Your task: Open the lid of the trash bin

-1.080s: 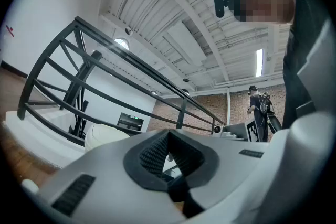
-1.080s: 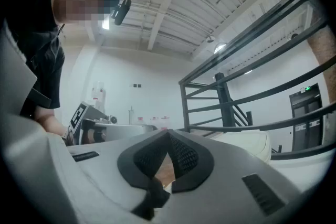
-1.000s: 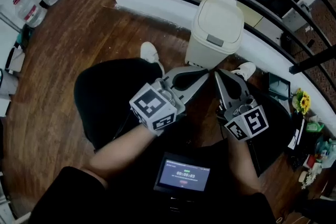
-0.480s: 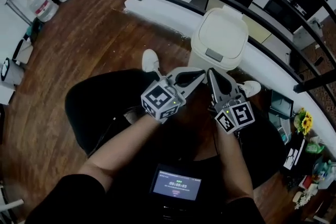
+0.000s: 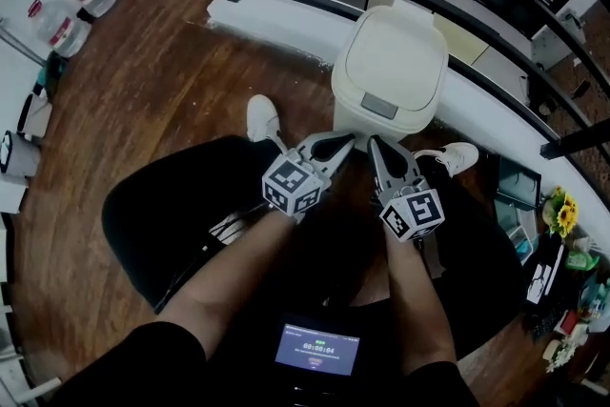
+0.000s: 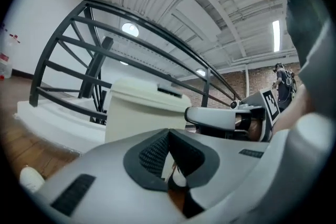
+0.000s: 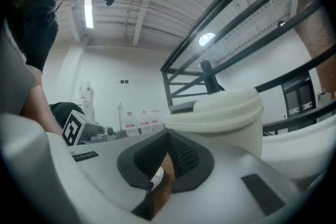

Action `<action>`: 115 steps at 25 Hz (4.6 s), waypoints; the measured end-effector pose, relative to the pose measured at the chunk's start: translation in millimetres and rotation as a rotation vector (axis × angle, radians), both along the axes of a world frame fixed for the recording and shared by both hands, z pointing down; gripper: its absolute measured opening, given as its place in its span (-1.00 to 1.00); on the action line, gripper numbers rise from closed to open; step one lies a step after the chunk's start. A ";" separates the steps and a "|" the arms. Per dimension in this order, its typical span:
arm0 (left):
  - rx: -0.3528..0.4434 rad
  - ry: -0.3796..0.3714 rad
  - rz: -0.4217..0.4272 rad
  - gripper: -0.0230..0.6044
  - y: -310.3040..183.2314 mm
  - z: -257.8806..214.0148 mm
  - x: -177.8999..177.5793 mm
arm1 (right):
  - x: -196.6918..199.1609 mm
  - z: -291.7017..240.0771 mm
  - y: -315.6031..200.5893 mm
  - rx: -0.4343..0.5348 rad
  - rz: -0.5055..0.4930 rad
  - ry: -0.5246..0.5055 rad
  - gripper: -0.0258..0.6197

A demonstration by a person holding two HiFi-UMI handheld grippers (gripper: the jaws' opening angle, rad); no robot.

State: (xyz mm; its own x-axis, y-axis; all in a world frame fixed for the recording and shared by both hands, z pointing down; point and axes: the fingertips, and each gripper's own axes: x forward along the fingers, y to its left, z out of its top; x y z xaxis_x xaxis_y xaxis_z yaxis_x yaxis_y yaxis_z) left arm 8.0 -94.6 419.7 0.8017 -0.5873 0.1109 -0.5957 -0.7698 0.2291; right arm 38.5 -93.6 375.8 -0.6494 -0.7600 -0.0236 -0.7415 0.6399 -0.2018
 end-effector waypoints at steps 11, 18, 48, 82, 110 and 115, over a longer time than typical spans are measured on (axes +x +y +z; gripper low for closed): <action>-0.173 -0.146 0.015 -0.81 -44.8 133.8 11.8 | 18.3 98.4 -39.1 -0.145 0.041 0.019 -0.89; -0.239 -0.188 0.029 -0.81 -63.4 194.2 28.2 | 24.1 138.1 -50.4 -0.195 0.036 0.066 -0.89; -0.297 -0.329 0.029 -0.81 -102.2 299.4 51.5 | 36.5 242.3 -55.0 -0.412 0.082 0.108 -0.89; -0.445 -0.438 -0.067 -0.81 -110.2 328.7 54.5 | 45.6 250.1 -52.2 -0.463 0.121 0.076 -0.89; -0.488 -0.537 -0.039 -0.81 -111.4 342.8 53.2 | 48.3 251.9 -50.9 -0.474 0.131 0.071 -0.89; -0.484 -0.541 -0.033 -0.81 -110.1 341.8 54.6 | 51.8 253.5 -51.1 -0.479 0.142 0.066 -0.89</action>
State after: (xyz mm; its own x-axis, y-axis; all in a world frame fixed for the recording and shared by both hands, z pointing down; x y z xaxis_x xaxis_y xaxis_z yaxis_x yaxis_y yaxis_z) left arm 62.6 -204.7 761.5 0.5436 -0.3946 0.7408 -0.7431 -0.6366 0.2061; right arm 90.3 -144.7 629.3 -0.5275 -0.7562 0.3872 -0.8355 0.3791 -0.3977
